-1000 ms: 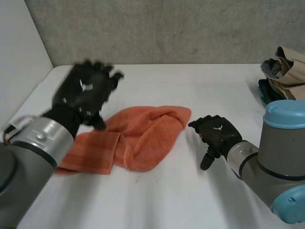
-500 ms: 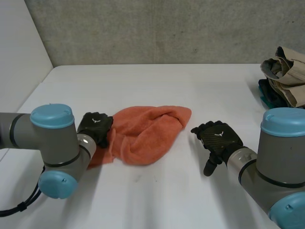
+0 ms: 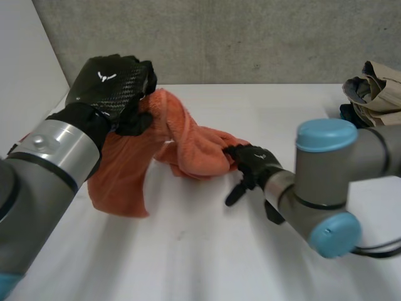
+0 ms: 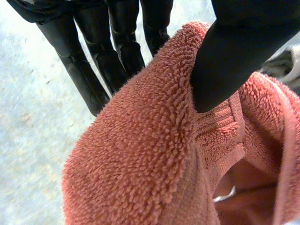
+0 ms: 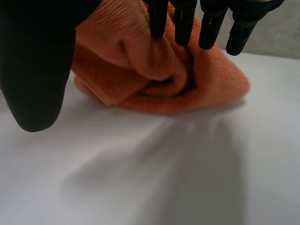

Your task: Fold the laundry.

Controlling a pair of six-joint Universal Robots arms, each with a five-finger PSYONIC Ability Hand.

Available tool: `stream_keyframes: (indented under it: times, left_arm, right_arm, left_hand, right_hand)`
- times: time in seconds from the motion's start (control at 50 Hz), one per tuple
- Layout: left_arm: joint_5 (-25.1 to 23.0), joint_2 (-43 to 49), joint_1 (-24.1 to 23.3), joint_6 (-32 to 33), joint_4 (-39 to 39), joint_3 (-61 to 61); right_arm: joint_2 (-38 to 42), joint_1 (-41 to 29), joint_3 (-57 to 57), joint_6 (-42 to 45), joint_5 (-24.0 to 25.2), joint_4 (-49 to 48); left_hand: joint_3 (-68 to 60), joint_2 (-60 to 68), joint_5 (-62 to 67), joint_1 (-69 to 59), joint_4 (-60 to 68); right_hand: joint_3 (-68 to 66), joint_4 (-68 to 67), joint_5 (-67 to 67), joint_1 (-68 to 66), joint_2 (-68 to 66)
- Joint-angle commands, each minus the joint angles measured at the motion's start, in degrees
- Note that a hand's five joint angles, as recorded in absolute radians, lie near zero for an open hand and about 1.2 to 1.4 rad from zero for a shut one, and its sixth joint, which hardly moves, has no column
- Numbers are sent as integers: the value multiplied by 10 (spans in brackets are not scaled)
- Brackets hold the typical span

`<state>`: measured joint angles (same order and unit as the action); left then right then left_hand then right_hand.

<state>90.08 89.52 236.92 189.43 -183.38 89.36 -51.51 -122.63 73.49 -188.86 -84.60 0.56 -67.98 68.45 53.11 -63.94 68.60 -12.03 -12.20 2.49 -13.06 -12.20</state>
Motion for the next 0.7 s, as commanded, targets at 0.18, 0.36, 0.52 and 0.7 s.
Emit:
stream_keyframes:
  times: [0.18,0.36,0.52,0.7]
  left_arm:
    - [-10,-91,-13,-33,7,-4]
    - [-12,-110,-6,-33,7,27]
    - [-12,-110,-1,-35,2,66]
    - [-13,-102,10,-35,-5,103]
  right_arm:
    - [-5,-3,-49,21,-100,-8]
    - [-152,119,-126,265,-18,-20]
    - [-20,65,-298,258,-7,32]
    - [152,9,-363,263,10,49]
  left_hand:
    - [-120,116,169,-161,114]
    - [-120,116,169,-161,114]
    - [-120,116,169,-161,114]
    - [-120,116,169,-161,114]
  right_hand:
    - [-680,-678,675,-669,-678]
    - [-680,-678,675,-669,-678]
    - [-680,-678,675,-669,-678]
    - [-680,-678,675,-669,-678]
